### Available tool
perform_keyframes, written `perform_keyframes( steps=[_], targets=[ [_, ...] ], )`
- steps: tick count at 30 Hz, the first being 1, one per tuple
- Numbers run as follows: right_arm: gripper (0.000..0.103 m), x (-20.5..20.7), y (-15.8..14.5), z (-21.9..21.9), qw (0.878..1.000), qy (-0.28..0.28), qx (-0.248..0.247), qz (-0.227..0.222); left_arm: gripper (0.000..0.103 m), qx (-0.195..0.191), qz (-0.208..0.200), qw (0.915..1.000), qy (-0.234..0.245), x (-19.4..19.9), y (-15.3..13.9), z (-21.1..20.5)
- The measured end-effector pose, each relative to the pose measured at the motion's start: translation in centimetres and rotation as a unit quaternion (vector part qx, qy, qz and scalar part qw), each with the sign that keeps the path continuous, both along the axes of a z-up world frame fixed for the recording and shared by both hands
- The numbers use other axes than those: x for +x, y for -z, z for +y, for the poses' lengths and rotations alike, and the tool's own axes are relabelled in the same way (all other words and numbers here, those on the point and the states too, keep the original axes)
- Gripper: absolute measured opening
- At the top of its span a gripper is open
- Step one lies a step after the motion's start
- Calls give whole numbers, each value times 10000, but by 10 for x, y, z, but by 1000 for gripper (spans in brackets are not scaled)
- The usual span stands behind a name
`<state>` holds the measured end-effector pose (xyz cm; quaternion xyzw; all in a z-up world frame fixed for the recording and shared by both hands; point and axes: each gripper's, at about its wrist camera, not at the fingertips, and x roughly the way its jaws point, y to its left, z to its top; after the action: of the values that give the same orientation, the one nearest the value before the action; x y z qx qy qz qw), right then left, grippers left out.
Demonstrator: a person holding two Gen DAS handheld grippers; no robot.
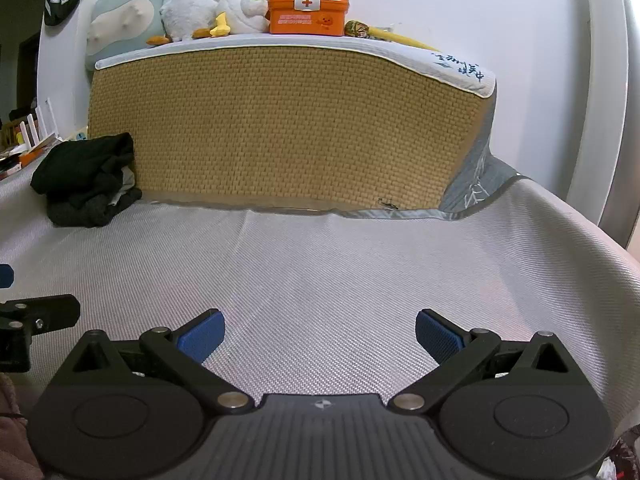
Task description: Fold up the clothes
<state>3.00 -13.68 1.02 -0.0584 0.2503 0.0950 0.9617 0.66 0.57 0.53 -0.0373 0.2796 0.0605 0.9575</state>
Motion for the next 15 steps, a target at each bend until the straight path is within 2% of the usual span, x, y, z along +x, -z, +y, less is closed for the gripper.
perform_keyframes(
  steps=[15],
  targets=[
    [102, 0, 1, 4, 10000, -73, 12, 60, 103, -147, 116, 9997, -123, -4, 4, 4]
  ],
)
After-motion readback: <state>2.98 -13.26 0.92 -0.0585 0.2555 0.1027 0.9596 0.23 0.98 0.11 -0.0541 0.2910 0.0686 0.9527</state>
